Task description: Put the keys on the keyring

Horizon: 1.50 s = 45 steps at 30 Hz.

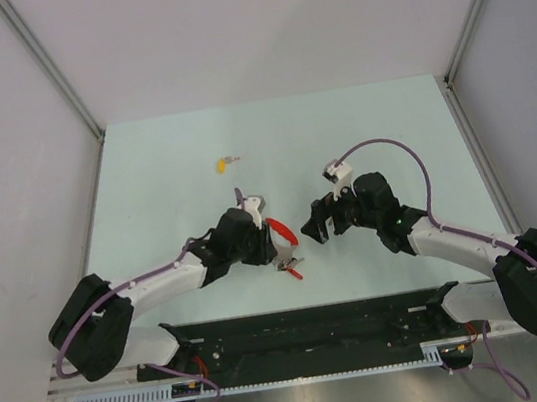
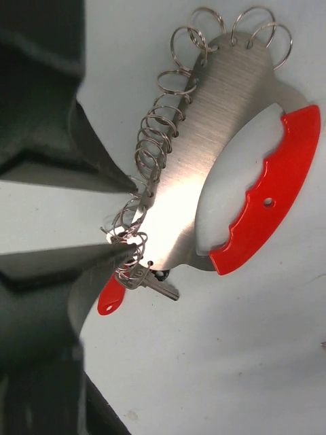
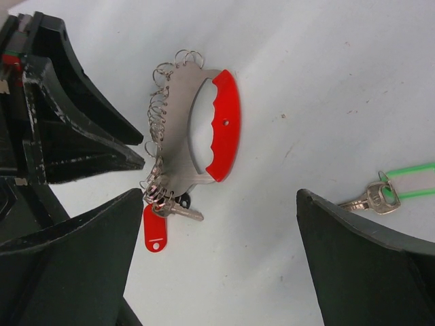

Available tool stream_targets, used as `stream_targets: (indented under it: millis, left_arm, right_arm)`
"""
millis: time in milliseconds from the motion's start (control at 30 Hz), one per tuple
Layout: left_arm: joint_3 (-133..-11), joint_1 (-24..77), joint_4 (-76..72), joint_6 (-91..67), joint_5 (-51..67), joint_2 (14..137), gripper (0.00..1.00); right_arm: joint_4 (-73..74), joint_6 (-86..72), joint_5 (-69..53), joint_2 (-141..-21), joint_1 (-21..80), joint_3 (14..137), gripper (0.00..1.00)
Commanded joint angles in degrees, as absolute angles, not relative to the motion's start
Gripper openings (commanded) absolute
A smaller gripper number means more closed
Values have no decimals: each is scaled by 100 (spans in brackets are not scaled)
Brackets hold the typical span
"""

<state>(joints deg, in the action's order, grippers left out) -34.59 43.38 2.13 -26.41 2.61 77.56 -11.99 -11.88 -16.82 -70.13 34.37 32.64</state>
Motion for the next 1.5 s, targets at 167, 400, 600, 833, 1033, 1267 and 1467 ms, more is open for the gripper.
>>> stream_targets:
  millis: [167,400,600,833,1033,1267,1467]
  left_arm:
    - [-3911,4675,580,-3138,-334,7804,31]
    - [-4034,4860,624,-3199,-281,8191,24]
    - [-4113,4939,747,-3173,-237,8314,22]
    - [-4175,5062,879,-3138,-421,8385,29]
    - [-4263,5133,1010,-3094,-720,8508,32]
    - [-4298,5150,1081,-3076,-879,8596,29]
    - [-4263,5159,1230,-3103,-1169,8455,25]
  right_arm:
    - [-1406,-1151,-1696,-7022,3410,3243,97]
    - [-1371,-1134,-1714,-7031,3410,3243,97]
    - [-1389,-1134,-1749,-7075,3410,3234,97]
    - [-1371,-1134,-1749,-7075,3410,3234,97]
    - [-1362,-1125,-1767,-7075,3410,3243,97]
    - [-1380,-1125,-1793,-7110,3410,3243,97]
    - [-1380,-1116,-1819,-7110,3410,3243,97]
